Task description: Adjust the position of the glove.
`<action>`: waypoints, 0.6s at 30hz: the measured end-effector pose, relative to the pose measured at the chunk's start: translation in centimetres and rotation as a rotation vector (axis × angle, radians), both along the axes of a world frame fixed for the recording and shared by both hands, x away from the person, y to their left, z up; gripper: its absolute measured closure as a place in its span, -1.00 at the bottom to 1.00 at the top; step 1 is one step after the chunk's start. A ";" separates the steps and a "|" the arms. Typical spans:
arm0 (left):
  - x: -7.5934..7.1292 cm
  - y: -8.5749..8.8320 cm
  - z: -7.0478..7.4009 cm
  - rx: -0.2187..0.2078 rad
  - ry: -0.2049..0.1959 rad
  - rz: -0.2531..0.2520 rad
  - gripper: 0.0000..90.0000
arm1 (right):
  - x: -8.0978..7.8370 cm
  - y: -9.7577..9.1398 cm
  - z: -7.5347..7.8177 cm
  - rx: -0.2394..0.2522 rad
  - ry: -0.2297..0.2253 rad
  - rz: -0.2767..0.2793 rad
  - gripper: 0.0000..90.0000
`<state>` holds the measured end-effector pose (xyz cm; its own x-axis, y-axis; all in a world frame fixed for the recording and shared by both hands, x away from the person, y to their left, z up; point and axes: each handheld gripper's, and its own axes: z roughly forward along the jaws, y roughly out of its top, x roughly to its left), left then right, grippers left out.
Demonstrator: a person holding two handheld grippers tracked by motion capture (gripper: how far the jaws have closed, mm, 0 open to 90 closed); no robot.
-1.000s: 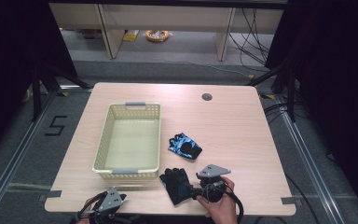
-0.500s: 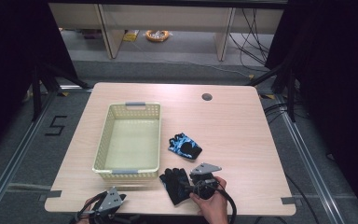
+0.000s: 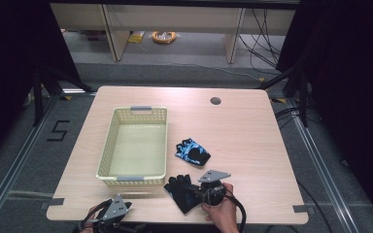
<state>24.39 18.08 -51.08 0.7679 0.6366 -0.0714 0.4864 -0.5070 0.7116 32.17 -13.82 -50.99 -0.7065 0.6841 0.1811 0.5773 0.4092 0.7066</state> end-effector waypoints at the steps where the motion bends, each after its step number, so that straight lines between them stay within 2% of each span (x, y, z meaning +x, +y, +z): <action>1: 0.0 0.0 0.0 0.000 0.001 -0.001 -0.65 | 0.0 0.0 0.1 0.002 -0.006 -0.002 0.91; 2: 0.0 0.0 0.0 0.000 0.001 -0.001 -0.65 | 0.0 -0.1 0.2 -0.005 -0.019 0.020 0.91; 4: 0.0 0.0 0.0 0.000 0.000 0.000 -0.65 | 0.0 0.1 0.9 0.032 -0.044 0.074 0.92; 5: 0.0 0.0 0.0 0.000 0.000 0.000 -0.65 | 0.0 0.1 0.9 0.032 -0.044 0.074 0.92; 6: 0.0 0.1 0.0 0.009 -0.001 -0.005 -0.65 | -0.3 0.1 1.8 0.015 -0.070 0.099 0.92; 8: 0.1 0.1 0.0 0.009 -0.002 -0.003 -0.65 | -0.4 0.0 2.2 0.021 -0.078 0.112 0.92; 9: 0.0 0.0 -0.1 -0.022 0.004 0.008 -0.65 | -0.4 -0.1 2.6 0.024 -0.086 0.139 0.92; 10: 0.1 0.1 0.0 0.002 -0.002 0.003 -0.65 | -0.5 -0.2 3.0 0.031 -0.088 0.149 0.92; 11: 0.0 0.1 0.0 0.001 0.009 0.012 -0.65 | -0.6 -0.4 3.4 0.027 -0.101 0.160 0.92; 13: 0.0 0.1 -0.1 -0.007 0.011 0.019 -0.65 | -0.7 -1.2 4.2 0.024 -0.112 0.224 0.92; 15: 0.0 0.0 -0.1 -0.007 0.009 0.022 -0.65 | -0.7 -1.6 4.4 0.019 -0.120 0.233 0.92; 18: 0.0 0.0 -0.2 -0.012 0.013 0.024 -0.65 | -0.5 -2.4 4.8 0.006 -0.133 0.278 0.92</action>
